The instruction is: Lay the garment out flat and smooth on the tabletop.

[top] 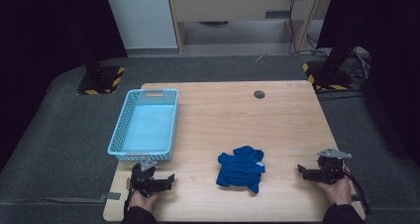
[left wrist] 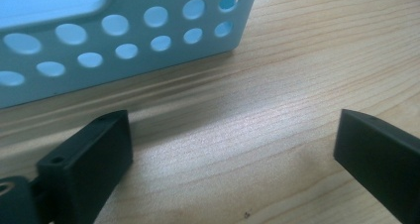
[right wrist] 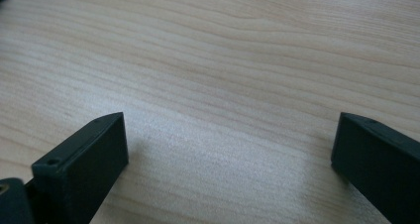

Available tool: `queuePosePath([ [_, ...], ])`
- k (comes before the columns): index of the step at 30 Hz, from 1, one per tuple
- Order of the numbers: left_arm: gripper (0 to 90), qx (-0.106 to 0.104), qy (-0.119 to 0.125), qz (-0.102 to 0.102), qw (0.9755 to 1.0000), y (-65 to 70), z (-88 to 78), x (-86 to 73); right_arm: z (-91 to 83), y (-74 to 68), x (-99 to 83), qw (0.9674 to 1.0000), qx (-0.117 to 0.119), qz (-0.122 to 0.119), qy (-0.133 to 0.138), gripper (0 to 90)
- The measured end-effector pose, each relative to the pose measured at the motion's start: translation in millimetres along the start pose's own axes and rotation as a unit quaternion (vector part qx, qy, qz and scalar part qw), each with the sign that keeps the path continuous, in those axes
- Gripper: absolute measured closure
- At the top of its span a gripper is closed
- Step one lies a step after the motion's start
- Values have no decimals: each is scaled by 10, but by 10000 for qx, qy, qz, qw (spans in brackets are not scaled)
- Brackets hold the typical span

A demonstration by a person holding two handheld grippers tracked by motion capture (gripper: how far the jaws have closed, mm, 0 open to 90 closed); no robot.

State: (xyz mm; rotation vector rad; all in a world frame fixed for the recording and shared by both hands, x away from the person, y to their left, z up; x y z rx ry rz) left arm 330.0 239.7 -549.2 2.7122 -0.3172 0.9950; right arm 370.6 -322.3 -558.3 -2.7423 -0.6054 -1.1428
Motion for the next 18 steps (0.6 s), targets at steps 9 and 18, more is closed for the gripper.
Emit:
queuePosePath([
  [9, 48, -19, -229, -282, 9993, 122, -98, 58, -165, -25, 128, 9998, 46, 137, 110, 34],
  [18, 86, -97, 293, -39, 9995, 407, -239, 163, -453, -72, 315, 9949, 254, 332, 920, 49],
])
Point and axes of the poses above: each handheld gripper's, and its own axes: z roughly forward along the jaws, x roughly out of its top, y roughly to its right, the point moved 3 cm from there along z, roughly forward along the jaws, and after that the axes turned 5 degrees about -z, right-handed, at the moved point
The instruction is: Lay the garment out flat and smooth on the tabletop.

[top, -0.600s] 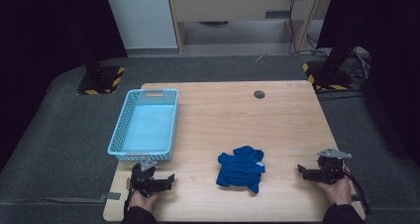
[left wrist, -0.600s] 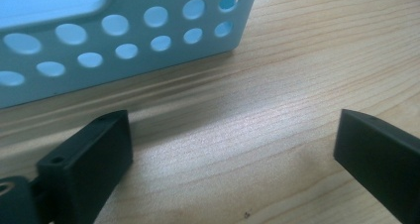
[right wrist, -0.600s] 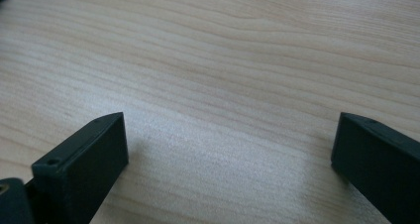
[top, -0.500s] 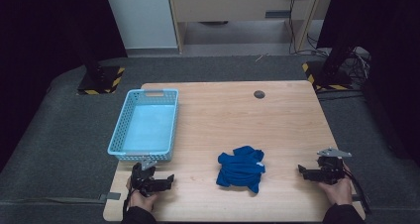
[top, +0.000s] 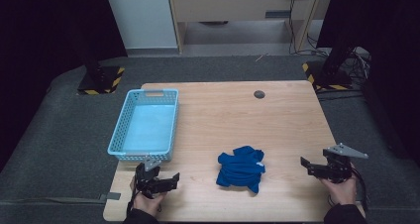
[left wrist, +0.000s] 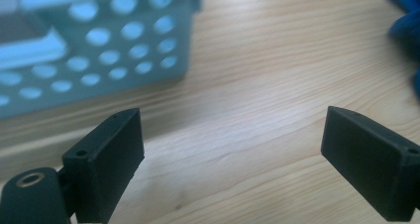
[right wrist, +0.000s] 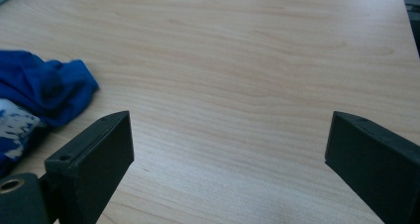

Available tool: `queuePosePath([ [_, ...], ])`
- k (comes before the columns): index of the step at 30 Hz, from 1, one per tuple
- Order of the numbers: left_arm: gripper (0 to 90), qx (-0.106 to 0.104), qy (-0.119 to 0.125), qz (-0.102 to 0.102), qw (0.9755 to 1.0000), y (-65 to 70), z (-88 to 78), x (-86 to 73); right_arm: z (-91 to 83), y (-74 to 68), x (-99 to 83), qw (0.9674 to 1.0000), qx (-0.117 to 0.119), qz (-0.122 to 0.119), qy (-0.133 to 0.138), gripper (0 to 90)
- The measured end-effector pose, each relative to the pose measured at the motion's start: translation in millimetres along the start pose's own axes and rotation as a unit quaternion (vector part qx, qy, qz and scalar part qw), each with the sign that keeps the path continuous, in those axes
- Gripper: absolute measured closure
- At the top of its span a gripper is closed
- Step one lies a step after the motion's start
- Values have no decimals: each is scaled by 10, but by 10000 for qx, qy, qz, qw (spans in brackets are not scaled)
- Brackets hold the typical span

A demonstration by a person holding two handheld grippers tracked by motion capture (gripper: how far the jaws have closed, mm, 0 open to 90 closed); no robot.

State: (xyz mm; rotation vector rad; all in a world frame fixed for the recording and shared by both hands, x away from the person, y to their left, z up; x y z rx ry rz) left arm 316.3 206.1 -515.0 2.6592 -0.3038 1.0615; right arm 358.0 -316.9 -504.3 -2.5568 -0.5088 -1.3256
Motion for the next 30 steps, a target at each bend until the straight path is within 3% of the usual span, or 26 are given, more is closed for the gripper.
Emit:
queuePosePath([
  [2, 86, -113, 152, 77, 9998, 122, -25, 74, -48, -41, 79, 9999, 141, 30, 89, 74],
  [11, 95, -541, 510, 237, 9969, 292, -85, 245, -43, -156, 205, 9985, 553, -4, 38, 93],
  [14, 92, -655, 596, 174, 9959, 345, -83, 291, -16, -214, 237, 9980, 631, -91, 16, 95],
  [22, 93, -896, 591, 328, 9937, 563, 36, 375, 35, -372, 323, 9956, 888, -267, 99, 140],
  [30, 106, -1059, 488, 405, 9923, 703, 219, 439, 91, -455, 347, 9939, 1070, -242, 89, 161],
])
Point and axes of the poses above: each handheld gripper's, and its own axes: z roughly forward along the jaws, x roughly out of its top, y roughly to its right, the point moved 3 cm from there along z, roughly forward along the jaws, and after that the axes turned 5 degrees about -z, right-handed, at the moved point
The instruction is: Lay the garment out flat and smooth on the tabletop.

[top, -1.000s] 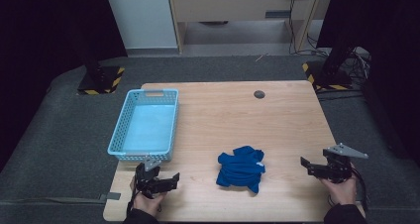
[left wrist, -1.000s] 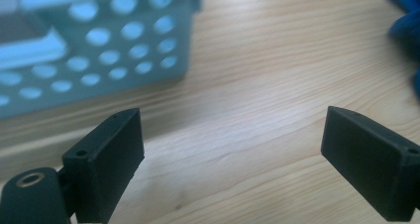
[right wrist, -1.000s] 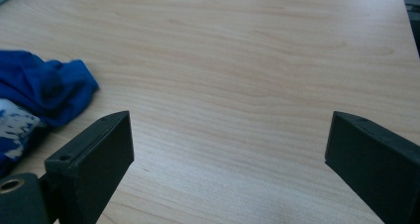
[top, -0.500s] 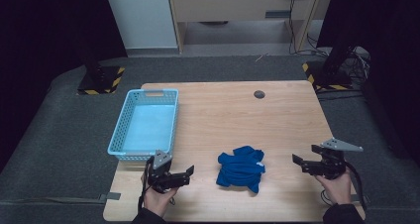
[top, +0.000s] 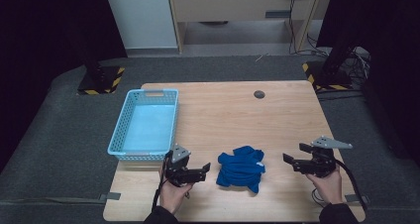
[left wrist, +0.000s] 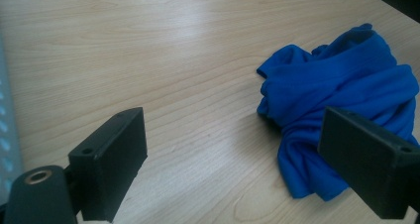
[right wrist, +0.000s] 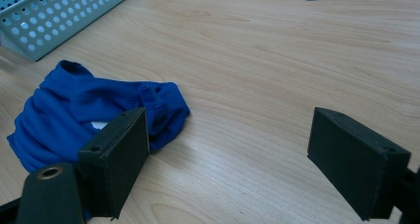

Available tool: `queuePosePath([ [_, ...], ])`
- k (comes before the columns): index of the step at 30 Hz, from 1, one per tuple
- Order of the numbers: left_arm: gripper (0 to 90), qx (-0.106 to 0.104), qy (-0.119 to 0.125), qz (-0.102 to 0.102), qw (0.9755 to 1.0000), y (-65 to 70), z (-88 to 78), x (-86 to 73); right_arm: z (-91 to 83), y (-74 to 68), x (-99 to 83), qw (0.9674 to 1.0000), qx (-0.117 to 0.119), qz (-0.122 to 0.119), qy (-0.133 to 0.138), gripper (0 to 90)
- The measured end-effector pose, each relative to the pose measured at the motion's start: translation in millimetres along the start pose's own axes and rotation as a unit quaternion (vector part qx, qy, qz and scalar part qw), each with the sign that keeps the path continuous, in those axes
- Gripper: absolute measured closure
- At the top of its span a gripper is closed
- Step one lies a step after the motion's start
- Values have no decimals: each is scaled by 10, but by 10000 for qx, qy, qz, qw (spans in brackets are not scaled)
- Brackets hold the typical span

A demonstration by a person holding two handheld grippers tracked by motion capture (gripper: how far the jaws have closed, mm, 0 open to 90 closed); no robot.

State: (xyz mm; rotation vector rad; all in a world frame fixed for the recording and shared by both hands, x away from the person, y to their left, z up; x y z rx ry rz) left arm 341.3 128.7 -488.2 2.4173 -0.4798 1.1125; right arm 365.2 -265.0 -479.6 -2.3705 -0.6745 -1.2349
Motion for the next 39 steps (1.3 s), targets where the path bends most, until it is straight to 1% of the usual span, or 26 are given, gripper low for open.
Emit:
queuePosePath([
  [4, 113, -83, 3, -19, 10000, 14, 84, 26, 56, -62, 25, 9999, 104, -82, -59, 167],
  [8, 115, -98, -37, 36, 9999, 27, 164, 47, 126, -129, 46, 9997, 188, -145, -88, 172],
  [14, 115, -116, -116, 68, 9998, 41, 275, 93, 245, -196, 44, 9992, 253, -222, -236, 173],
  [16, 118, -141, -133, 65, 9998, 52, 309, 104, 277, -211, 39, 9991, 238, -238, -245, 180],
  [20, 129, -198, -241, 84, 9995, 77, 390, 108, 327, -224, 43, 9995, 264, -153, -102, 213],
  [24, 147, -259, -327, 83, 9991, 103, 467, 105, 405, -239, 30, 9992, 360, -114, -94, 265],
  [28, 160, -319, -378, 76, 9987, 123, 530, 94, 522, -276, 0, 9979, 629, -6, -130, 309],
  [31, 201, -418, -415, 50, 9982, 125, 577, 83, 578, -309, -17, 9973, 714, -31, -181, 342],
  [35, 290, -615, -524, -17, 9967, 127, 645, 64, 657, -341, -59, 9962, 833, -75, -262, 401],
  [37, 343, -743, -556, -103, 9956, 125, 671, 61, 701, -352, -83, 9954, 899, -87, -307, 447],
  [39, 404, -854, -568, -145, 9946, 123, 689, 57, 739, -364, -100, 9951, 931, -98, -330, 512],
])
Point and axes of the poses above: each handheld gripper's, and its own axes: z roughly forward along the jaws, x roughly out of its top, y roughly to its right, the point moved 3 cm from there along z, roughly forward along the jaws, and after that the axes turned 5 degrees about -z, right-handed, at the moved point
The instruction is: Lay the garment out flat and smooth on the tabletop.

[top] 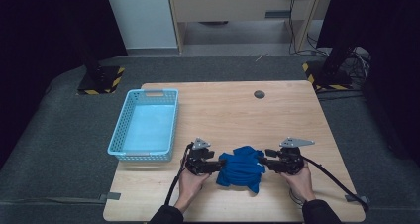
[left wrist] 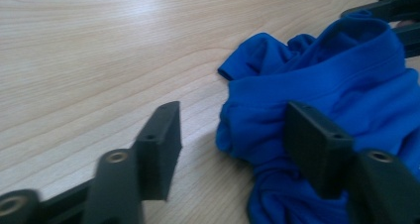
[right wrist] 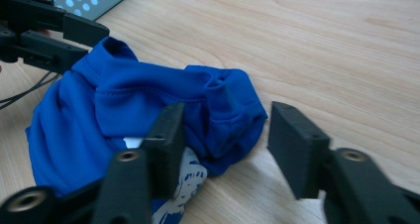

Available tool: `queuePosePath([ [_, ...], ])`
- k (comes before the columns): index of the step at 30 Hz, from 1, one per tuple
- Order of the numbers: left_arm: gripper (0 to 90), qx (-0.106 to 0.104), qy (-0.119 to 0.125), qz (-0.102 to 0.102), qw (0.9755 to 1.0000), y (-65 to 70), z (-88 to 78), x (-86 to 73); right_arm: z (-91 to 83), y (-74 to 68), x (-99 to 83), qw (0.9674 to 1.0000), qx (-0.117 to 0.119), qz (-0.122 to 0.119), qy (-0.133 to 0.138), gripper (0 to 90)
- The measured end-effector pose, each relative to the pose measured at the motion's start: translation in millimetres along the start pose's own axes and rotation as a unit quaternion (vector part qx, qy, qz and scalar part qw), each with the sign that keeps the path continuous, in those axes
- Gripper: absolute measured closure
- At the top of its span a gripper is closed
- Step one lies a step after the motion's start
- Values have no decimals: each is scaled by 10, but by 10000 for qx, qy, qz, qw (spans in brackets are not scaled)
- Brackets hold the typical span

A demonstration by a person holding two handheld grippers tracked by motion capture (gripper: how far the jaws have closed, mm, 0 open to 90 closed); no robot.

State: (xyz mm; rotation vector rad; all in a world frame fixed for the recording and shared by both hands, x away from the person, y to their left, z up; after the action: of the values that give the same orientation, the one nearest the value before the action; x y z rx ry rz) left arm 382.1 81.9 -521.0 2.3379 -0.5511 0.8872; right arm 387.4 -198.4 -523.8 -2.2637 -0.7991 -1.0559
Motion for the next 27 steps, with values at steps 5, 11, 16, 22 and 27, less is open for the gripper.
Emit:
queuePosePath([
  [5, 610, -143, -26, 36, 9999, 16, 19, -28, 51, -34, -6, 10000, 65, -40, -4, 714],
  [11, 823, -140, -91, 199, 9997, 60, 26, -61, 56, -84, -3, 9999, 53, -106, -65, 827],
  [16, 880, -108, -31, 272, 9996, 92, -17, -40, 10, -97, 35, 9999, 21, -113, 37, 835],
  [22, 891, 28, 78, 456, 9989, 149, -96, 19, -117, -76, 118, 9994, -67, -97, 319, 837],
  [27, 892, 94, 289, 616, 9976, 206, -232, 118, -205, -63, 171, 9988, -101, -91, 471, 839],
])
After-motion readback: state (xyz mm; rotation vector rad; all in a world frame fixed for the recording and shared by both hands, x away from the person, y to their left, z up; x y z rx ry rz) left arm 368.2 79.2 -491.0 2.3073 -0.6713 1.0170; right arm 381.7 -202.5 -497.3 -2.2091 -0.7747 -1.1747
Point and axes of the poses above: each handheld gripper's, and its own axes: z roughly forward along the jaws, x roughly out of its top, y roughly to its right, the point moved 3 cm from there along z, roughly forward along the jaws, and after that the axes turned 5 degrees about -z, right-handed, at the moved point
